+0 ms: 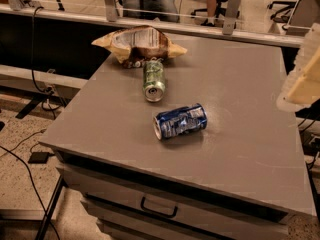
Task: Place pepsi can upright
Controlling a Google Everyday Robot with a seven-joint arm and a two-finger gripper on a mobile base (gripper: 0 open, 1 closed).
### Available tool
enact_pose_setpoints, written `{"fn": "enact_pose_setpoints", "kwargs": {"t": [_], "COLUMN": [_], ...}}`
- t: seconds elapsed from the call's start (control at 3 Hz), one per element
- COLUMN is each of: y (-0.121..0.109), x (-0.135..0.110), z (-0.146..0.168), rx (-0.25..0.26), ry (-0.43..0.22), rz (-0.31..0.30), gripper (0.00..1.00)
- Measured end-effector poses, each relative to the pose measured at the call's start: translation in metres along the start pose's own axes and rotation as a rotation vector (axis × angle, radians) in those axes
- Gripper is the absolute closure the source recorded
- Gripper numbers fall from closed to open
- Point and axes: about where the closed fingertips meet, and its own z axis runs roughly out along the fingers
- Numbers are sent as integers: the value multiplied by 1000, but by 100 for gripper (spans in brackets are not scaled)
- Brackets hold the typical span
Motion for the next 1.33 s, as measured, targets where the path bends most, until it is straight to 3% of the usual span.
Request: {"fn": "enact_pose_setpoints", "kwargs": {"t": [1.33], "y": [0], "x": [0], "z": [0], "rx": [0], "ry": [0], "rz": [0], "gripper": [0]}}
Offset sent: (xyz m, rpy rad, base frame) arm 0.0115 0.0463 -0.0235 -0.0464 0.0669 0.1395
